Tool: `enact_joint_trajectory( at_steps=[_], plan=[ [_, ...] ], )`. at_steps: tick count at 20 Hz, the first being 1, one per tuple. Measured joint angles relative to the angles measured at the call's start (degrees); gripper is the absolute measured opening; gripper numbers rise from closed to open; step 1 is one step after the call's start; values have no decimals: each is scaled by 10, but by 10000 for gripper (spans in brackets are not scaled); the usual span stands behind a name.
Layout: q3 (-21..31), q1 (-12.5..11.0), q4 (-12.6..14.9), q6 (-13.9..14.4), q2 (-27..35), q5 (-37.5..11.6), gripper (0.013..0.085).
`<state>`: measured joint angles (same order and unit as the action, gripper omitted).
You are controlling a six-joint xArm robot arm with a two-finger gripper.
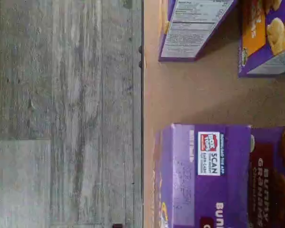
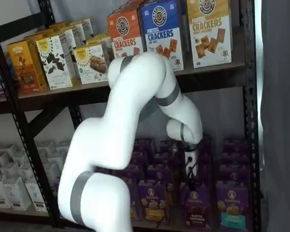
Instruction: Pick up the purple box with a brown patch in the center, on the bottom shelf, the fifth box from the left
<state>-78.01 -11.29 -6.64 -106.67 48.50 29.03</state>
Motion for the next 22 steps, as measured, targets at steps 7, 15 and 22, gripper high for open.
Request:
enact_joint_trajectory(
  at_steps=[7,15,22],
  plan=[
    [-52,13,0,14,25,46,850],
    [-81,18,35,50,47,42,850],
    [-83,11,69,71,50,53,850]
  ],
)
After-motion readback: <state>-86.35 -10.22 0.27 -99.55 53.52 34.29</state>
